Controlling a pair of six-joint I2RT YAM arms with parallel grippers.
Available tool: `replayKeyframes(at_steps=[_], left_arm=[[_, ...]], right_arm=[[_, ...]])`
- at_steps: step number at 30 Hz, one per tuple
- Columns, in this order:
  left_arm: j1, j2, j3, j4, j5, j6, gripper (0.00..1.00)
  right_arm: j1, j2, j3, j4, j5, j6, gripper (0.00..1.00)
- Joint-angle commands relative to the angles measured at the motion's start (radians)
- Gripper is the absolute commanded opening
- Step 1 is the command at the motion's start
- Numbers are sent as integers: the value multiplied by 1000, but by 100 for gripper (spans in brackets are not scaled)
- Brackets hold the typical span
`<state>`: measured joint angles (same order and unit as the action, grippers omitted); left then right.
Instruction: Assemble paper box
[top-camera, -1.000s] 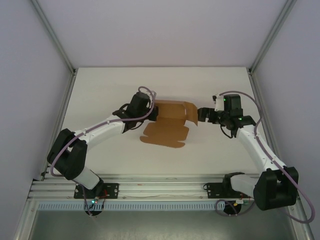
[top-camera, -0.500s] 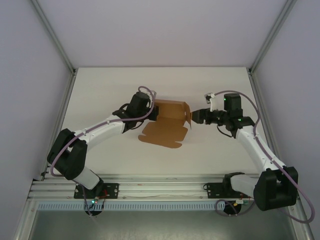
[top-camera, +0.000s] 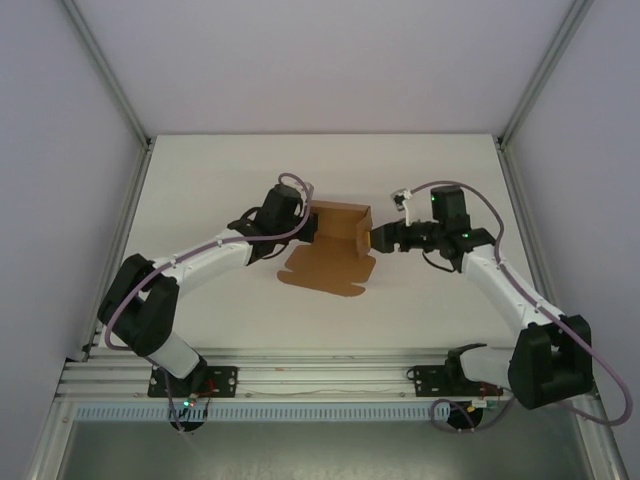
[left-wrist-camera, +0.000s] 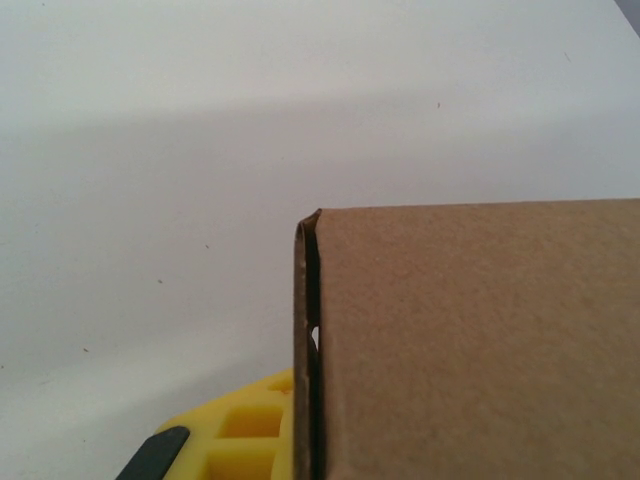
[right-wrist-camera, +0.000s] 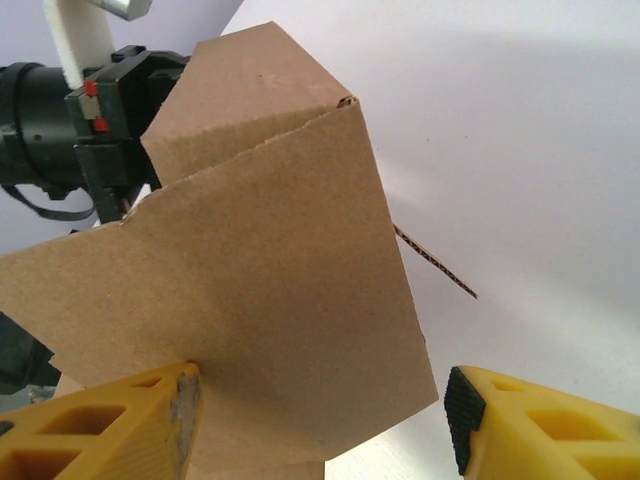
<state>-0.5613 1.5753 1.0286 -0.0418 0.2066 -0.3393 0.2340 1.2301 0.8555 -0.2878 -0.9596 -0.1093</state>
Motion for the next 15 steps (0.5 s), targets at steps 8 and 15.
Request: replayKeyframes(at_steps=[8, 15], left_arm=[[-2, 13, 42, -23, -8, 9, 0], [-3, 10, 49, -24, -9, 7, 0]], right_arm=[[102, 113, 136, 14, 306, 45, 56], [205, 174, 185, -39, 612, 90, 42]])
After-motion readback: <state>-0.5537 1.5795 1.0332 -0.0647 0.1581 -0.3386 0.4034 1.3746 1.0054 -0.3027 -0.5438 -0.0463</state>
